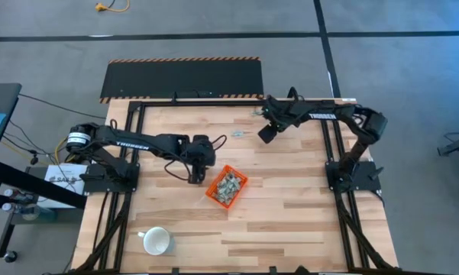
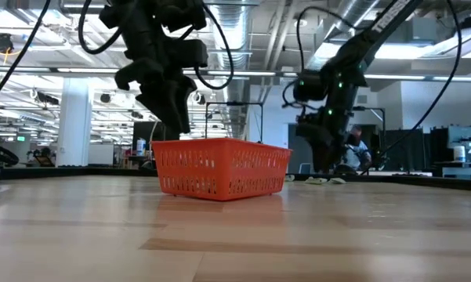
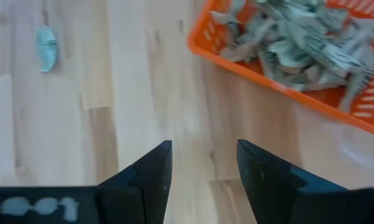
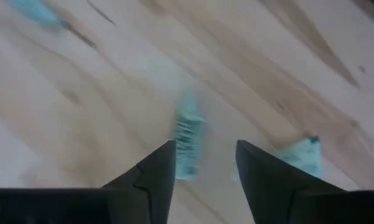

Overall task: Pick and place Stevia / Truvia into bins
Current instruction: Put the stevia packet into the orange bin

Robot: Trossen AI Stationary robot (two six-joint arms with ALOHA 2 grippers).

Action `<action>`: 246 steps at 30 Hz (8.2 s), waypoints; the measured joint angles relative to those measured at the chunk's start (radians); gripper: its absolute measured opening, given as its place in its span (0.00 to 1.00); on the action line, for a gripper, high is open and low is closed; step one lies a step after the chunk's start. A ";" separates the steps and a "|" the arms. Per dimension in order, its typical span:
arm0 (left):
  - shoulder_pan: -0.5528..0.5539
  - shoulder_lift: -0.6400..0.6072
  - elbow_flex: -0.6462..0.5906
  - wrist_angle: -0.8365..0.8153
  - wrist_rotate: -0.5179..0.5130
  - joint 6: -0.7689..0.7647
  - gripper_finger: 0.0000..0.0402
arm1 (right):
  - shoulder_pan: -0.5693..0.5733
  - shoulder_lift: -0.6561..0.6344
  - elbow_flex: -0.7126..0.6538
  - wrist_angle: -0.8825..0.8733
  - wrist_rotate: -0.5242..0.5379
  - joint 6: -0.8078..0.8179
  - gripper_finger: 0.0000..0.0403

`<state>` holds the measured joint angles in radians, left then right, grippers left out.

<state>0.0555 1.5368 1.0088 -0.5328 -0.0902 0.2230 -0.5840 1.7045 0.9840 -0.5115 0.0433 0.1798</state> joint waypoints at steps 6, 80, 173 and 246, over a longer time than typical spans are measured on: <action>0.023 0.000 0.000 0.028 -0.001 0.021 0.42 | -0.036 0.061 0.000 0.016 -0.036 -0.029 0.49; 0.421 0.474 0.282 0.344 0.252 0.121 0.42 | 0.579 -0.095 0.019 0.254 -0.056 -0.056 0.28; 0.374 0.839 1.054 -0.657 0.160 0.333 0.42 | 0.182 -0.426 0.005 -0.036 0.036 -0.282 0.30; 0.352 0.840 1.037 -0.480 0.070 -0.245 0.42 | 0.156 -0.428 0.005 -0.146 -0.016 -0.241 0.31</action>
<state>0.4077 2.3764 2.0460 -1.0127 -0.0202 -0.0225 -0.4278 1.2766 0.9894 -0.6575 0.0273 -0.0608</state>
